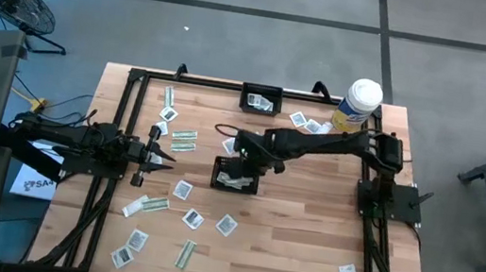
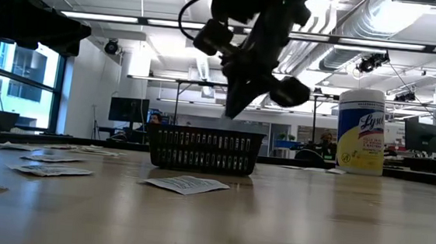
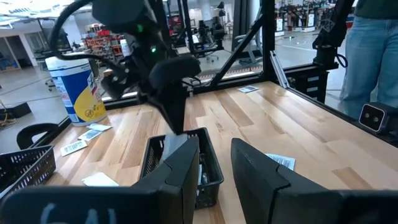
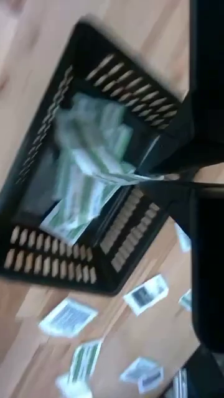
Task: Pick & Place First Aid Supplies
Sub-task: Put the bandage into the bottom black basket, then put the towelette pack into the top black basket
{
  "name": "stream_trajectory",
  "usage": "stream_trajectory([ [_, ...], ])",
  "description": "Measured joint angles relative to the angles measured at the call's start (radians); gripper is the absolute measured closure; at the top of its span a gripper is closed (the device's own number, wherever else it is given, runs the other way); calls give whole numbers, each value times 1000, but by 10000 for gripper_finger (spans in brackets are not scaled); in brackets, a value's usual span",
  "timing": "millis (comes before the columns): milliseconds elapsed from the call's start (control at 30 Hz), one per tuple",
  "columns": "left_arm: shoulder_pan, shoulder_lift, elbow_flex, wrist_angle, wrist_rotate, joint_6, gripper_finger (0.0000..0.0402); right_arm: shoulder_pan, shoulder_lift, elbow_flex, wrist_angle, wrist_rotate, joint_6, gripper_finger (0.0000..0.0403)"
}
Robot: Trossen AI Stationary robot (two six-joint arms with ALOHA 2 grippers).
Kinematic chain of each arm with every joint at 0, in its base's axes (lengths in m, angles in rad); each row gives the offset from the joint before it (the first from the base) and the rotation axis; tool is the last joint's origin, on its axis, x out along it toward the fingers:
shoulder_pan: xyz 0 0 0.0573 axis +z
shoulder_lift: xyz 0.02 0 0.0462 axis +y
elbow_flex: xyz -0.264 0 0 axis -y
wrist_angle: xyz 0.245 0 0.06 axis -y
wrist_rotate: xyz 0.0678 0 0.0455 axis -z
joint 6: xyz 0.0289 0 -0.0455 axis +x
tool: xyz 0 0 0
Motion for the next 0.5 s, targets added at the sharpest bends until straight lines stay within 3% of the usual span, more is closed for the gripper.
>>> stream_trajectory([
  [333,0,0,0,0,0,0,309,-27,-2,-50,283,2,-144,298],
  [500,0,0,0,0,0,0,309,66,-28,-49,322,41,-263,271],
])
